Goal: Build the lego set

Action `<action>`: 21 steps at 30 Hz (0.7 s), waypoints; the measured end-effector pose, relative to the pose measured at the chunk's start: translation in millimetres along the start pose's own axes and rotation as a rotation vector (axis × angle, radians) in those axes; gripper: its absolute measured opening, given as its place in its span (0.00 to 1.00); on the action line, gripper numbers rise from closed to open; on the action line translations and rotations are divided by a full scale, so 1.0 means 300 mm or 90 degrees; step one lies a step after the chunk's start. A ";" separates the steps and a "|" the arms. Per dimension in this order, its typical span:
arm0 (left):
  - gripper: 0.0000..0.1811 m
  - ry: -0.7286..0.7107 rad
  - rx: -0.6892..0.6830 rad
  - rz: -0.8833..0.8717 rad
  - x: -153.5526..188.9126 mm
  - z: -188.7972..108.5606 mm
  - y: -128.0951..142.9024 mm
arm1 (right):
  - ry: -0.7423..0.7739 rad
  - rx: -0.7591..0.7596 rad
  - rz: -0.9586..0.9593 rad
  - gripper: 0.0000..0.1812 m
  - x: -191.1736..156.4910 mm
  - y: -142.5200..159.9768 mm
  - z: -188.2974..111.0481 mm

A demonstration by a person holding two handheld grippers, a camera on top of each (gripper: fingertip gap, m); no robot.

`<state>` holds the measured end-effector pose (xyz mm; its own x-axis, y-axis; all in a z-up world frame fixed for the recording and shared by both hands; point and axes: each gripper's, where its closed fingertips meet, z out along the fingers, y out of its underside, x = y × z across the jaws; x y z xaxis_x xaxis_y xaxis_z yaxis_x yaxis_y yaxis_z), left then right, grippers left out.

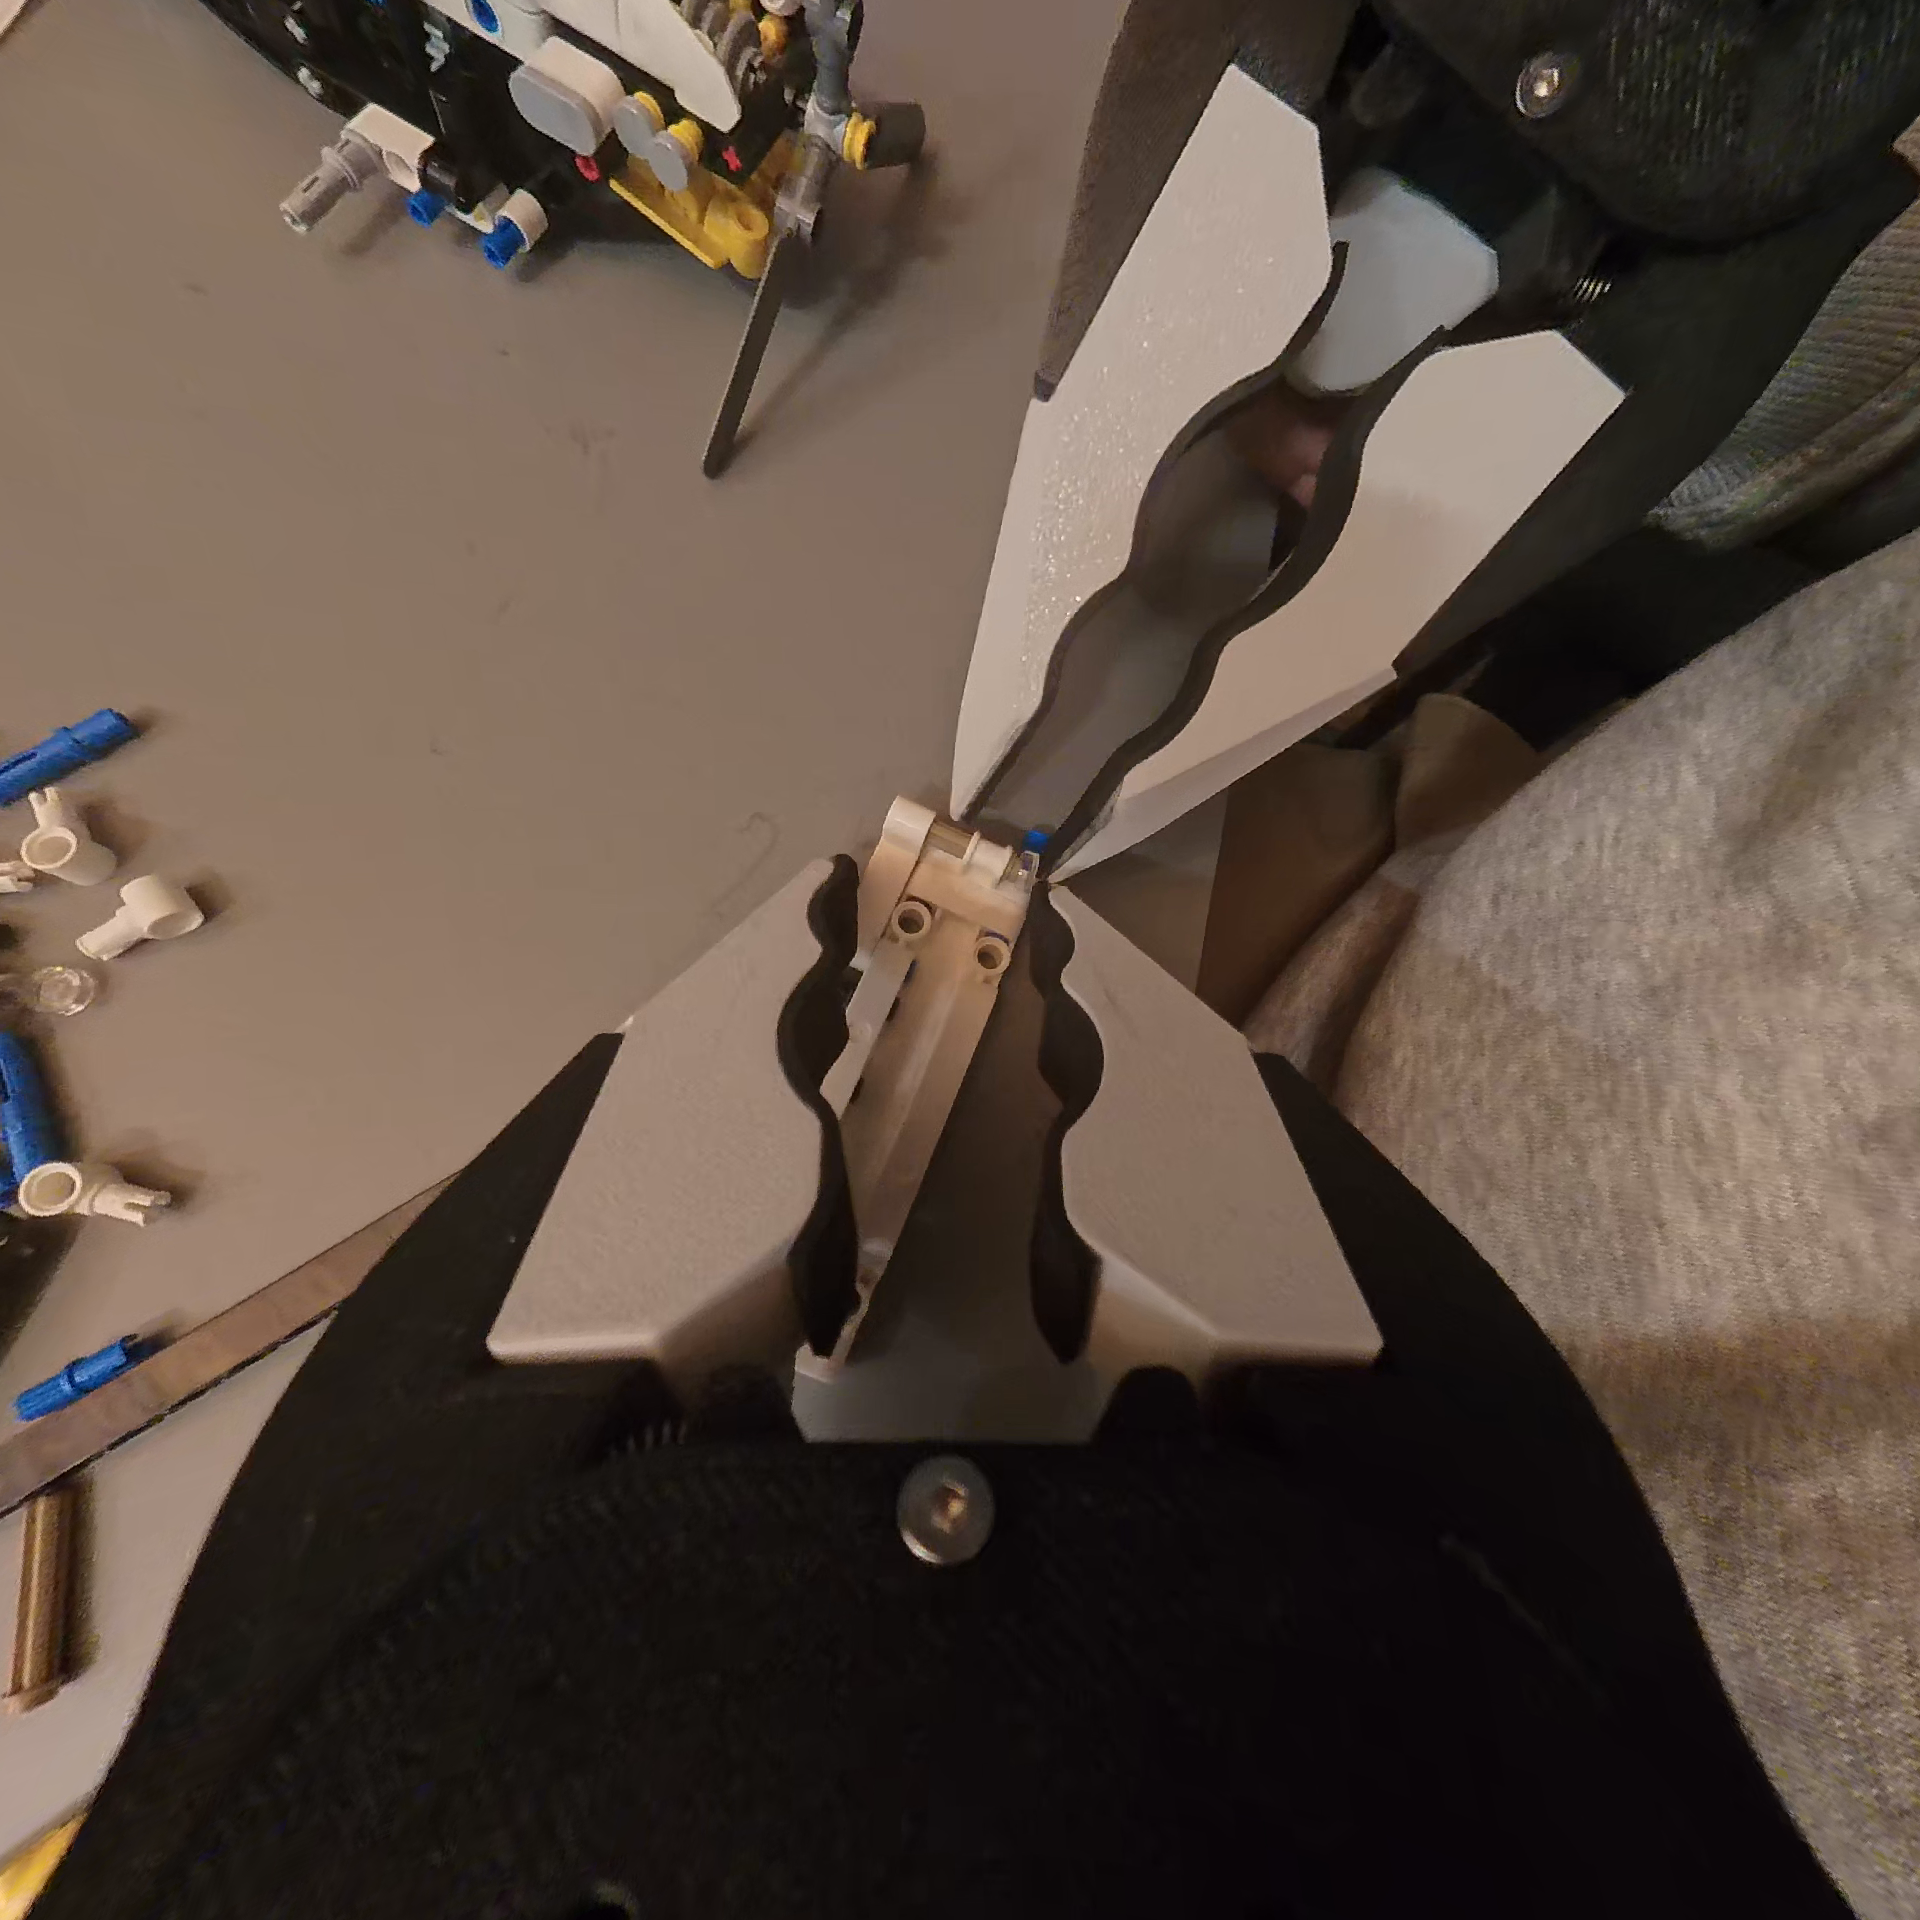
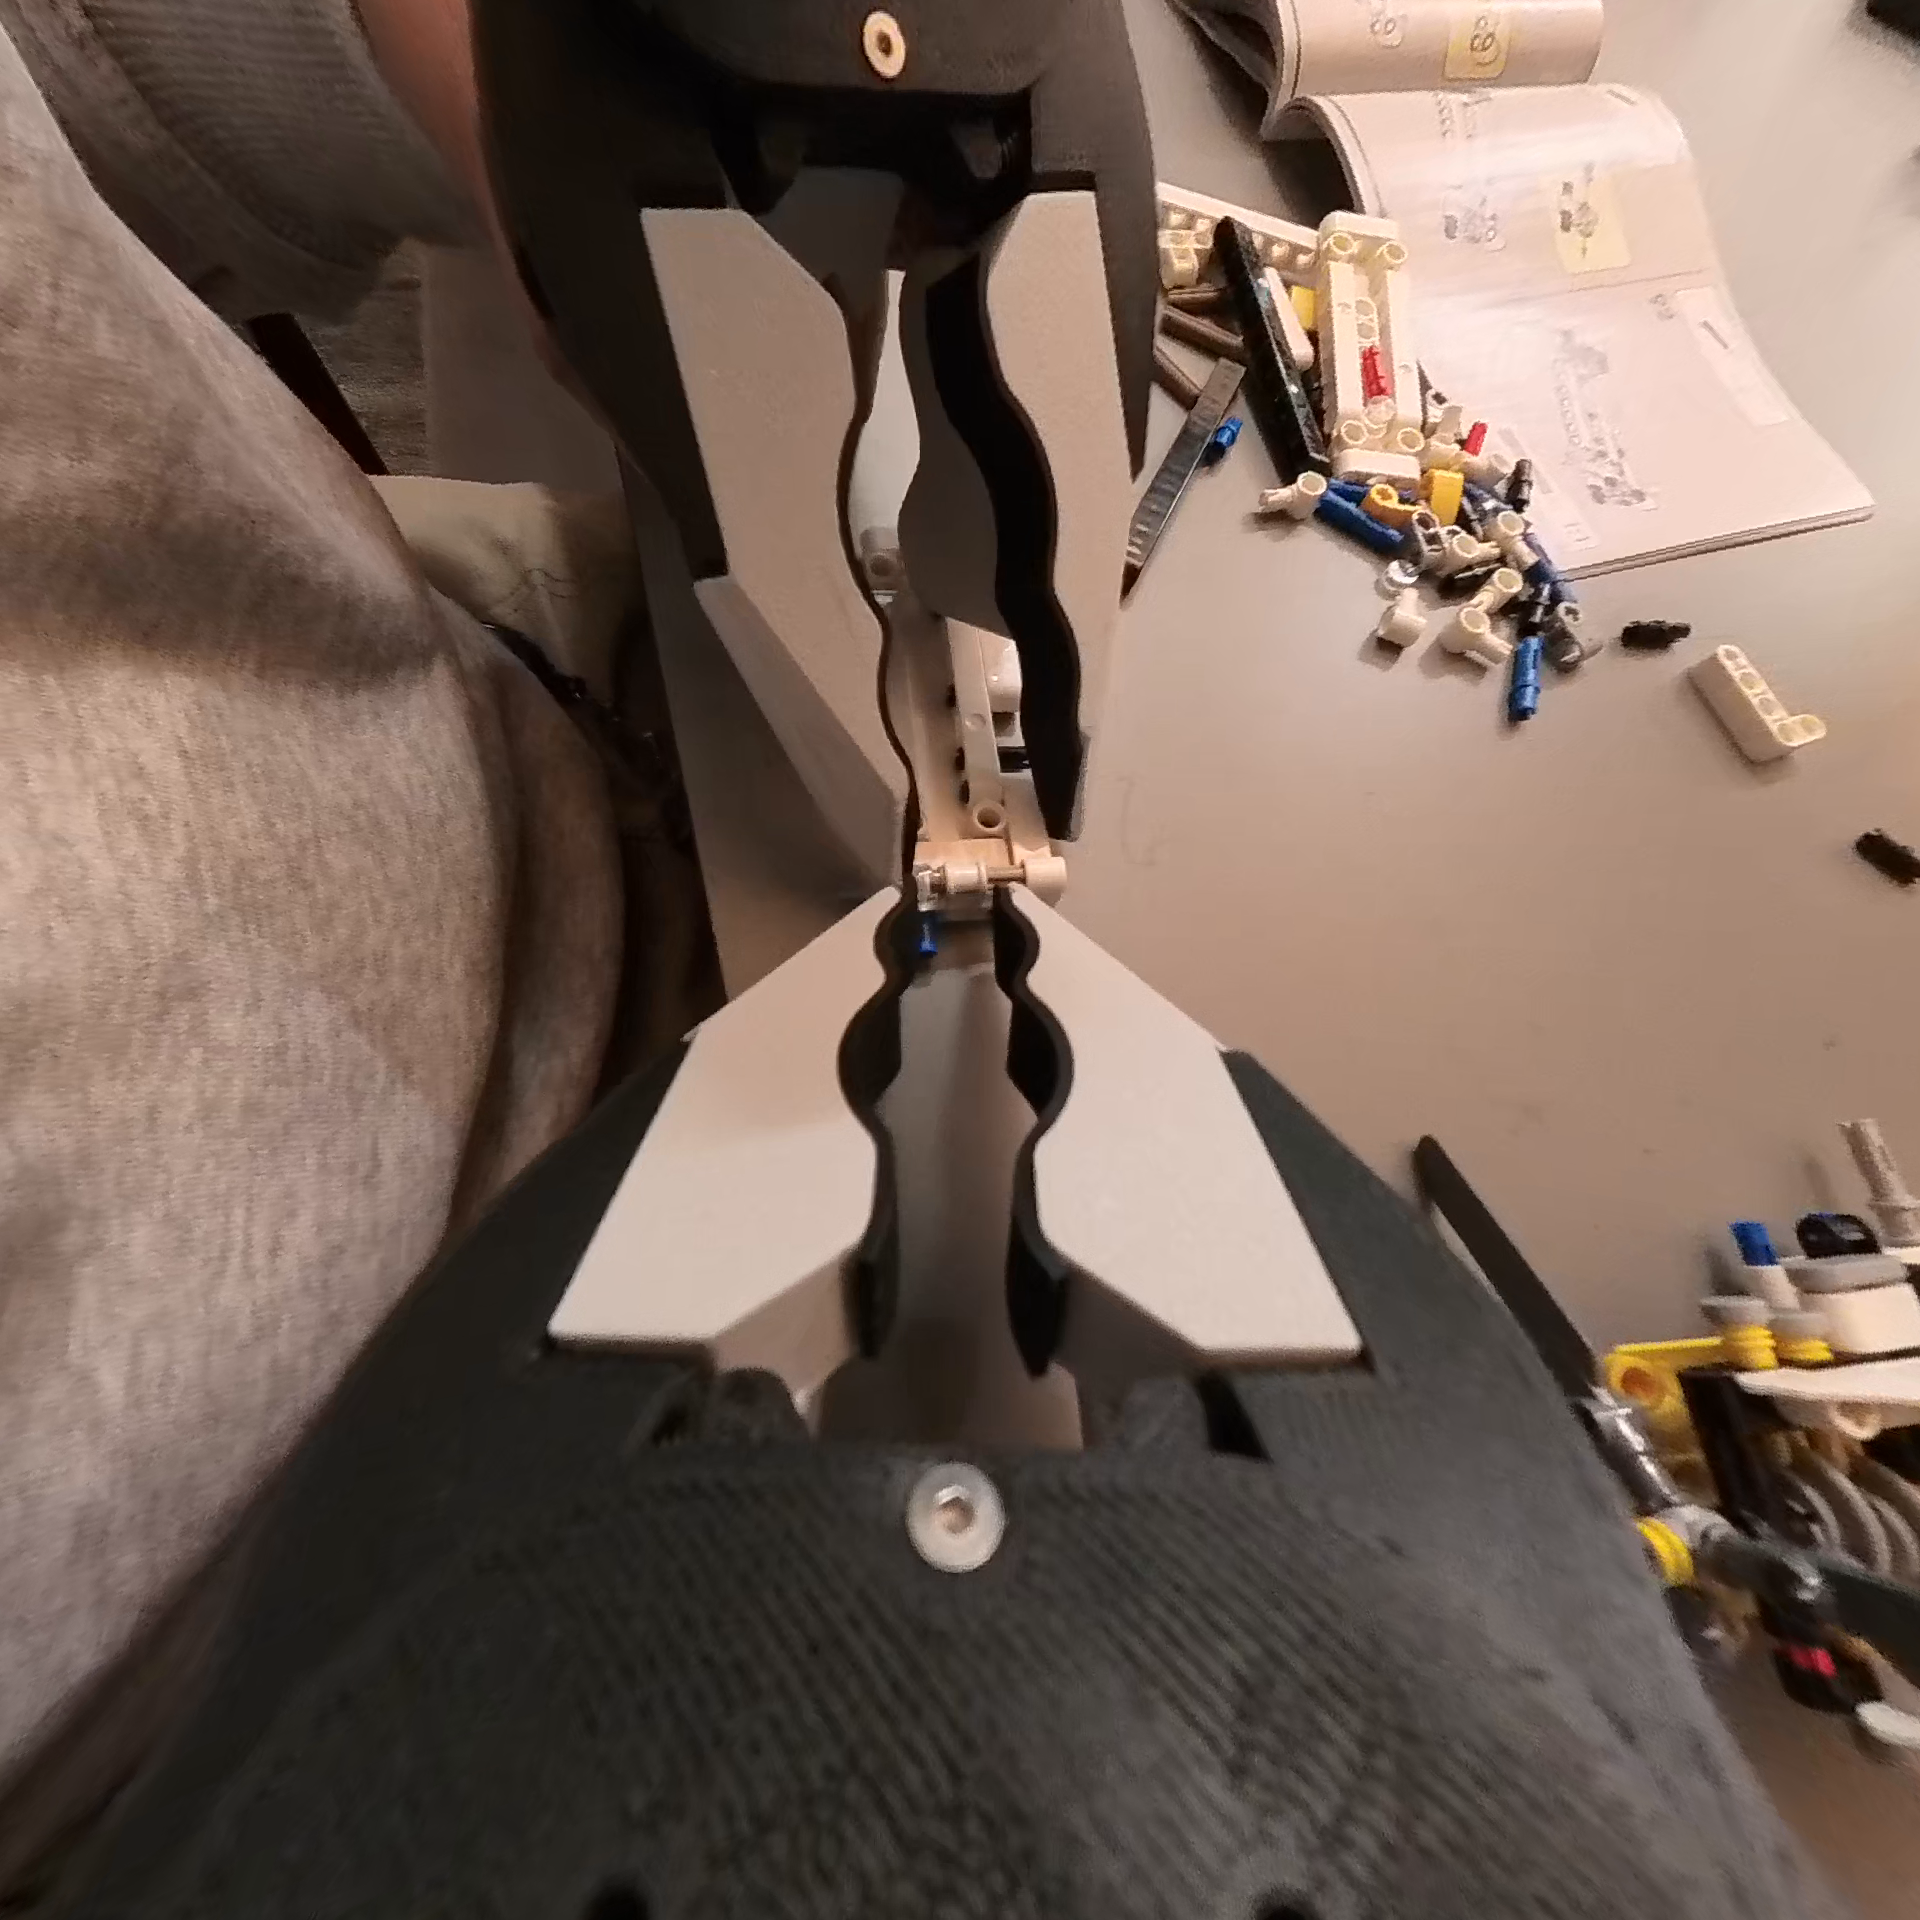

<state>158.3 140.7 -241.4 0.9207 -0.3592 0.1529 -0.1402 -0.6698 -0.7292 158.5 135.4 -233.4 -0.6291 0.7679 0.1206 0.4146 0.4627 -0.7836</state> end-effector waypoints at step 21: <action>0.16 0.033 0.000 -0.021 0.009 -0.001 0.001 | -0.058 -0.015 -0.003 0.17 0.018 -0.001 0.006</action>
<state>160.8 139.2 -240.9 0.9044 -0.3704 0.2118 -0.1097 -0.6815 -0.7236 153.7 138.5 -233.6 -0.6878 0.7228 0.0677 0.4265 0.4778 -0.7679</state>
